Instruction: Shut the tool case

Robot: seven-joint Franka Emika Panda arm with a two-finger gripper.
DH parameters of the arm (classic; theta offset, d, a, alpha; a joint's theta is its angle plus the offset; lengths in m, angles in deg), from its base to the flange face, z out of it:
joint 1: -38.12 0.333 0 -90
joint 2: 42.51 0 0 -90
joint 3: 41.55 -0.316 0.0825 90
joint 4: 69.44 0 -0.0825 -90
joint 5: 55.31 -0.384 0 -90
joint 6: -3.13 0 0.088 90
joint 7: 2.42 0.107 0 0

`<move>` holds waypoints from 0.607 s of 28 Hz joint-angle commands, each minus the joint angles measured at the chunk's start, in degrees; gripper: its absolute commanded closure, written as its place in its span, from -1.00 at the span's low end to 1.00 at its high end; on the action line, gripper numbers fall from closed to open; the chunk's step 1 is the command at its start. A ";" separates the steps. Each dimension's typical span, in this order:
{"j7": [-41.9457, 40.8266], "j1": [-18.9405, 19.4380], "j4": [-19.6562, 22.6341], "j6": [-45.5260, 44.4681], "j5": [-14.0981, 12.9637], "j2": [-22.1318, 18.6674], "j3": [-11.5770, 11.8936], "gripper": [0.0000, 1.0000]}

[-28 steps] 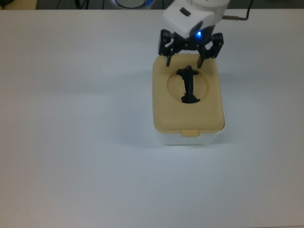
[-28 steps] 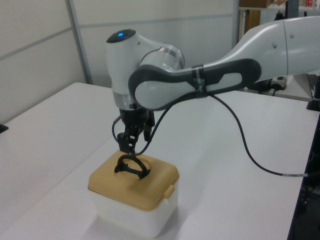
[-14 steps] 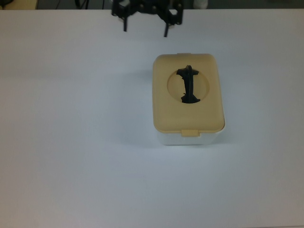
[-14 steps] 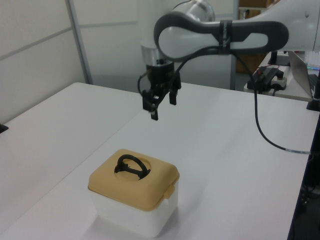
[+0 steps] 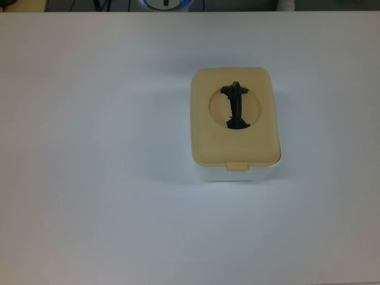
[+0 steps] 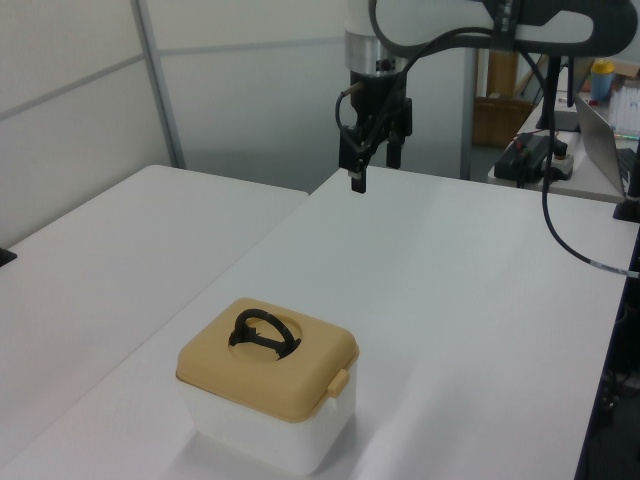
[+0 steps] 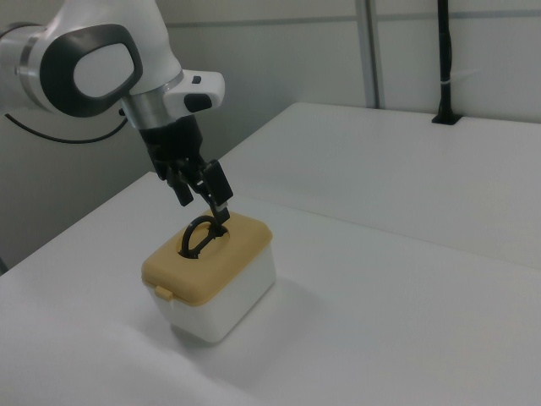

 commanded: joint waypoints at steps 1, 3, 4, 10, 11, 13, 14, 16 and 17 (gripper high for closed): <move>-0.83 -1.23 2.20 -0.17 -1.39 -1.70 0.06 -1.00; -0.92 -1.76 2.29 -0.09 -1.83 -1.96 0.06 -1.00; -0.92 -1.77 2.29 -0.17 -2.10 -1.96 0.06 -1.00; -1.18 -1.50 2.20 -0.09 -2.28 -1.35 0.84 -1.00; -1.18 -1.41 2.20 -0.09 -2.28 -1.00 1.11 -1.00; -1.10 -1.41 2.20 -0.26 -2.28 -0.91 1.11 -1.00; -1.10 -1.41 2.20 -0.35 -2.28 -0.91 1.11 -1.00; -1.10 -1.50 2.20 -0.70 -2.28 -0.91 1.11 -1.00; -1.10 -1.41 2.20 -1.49 -2.28 -0.91 1.11 -1.00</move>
